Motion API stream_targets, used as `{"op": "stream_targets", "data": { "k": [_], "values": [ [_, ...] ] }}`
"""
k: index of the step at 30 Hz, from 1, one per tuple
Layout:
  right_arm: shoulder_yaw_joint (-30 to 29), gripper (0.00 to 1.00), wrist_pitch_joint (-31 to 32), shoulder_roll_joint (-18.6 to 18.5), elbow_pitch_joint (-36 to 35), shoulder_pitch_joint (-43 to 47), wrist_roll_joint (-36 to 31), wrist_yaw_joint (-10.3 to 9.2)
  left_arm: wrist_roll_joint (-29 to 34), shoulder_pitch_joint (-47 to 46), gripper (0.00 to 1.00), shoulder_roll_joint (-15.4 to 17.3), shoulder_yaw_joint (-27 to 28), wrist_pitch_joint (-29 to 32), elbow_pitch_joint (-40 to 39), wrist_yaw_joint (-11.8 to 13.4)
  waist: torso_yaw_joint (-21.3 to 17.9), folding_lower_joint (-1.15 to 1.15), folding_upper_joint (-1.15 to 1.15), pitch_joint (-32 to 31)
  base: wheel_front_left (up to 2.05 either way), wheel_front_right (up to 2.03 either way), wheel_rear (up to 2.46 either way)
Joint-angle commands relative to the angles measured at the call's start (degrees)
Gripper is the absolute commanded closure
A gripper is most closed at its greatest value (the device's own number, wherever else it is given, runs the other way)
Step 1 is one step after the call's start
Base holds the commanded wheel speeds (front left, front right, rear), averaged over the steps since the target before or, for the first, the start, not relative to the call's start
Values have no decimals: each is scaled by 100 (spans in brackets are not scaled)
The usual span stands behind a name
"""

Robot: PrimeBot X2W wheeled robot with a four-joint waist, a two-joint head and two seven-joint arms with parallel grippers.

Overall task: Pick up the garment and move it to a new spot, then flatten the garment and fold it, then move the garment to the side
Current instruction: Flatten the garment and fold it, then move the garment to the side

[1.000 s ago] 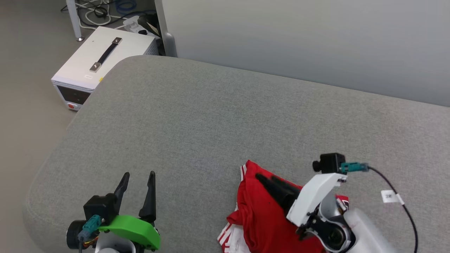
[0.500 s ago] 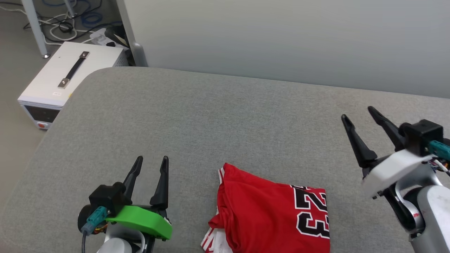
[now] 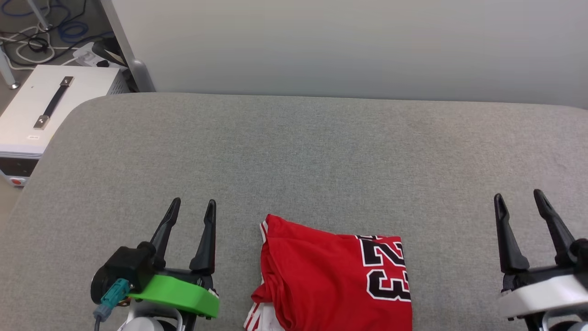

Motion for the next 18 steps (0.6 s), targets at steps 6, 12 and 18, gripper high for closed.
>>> {"op": "stream_targets", "data": {
  "k": [6,12,18],
  "values": [
    [-177,0,-334,543,86,400,-254,-2,163,311,0,-30,47,-33,-59,-17,-28,0,0,-17,0,0,0],
    [-197,0,-458,673,278,487,-259,-2,235,420,0,-44,-21,-33,-33,-17,-21,0,0,-35,0,0,0],
    [-190,0,-456,702,367,467,-261,-2,268,416,0,-63,-67,-33,-31,-17,2,0,0,-51,0,0,0]
  ]
}}
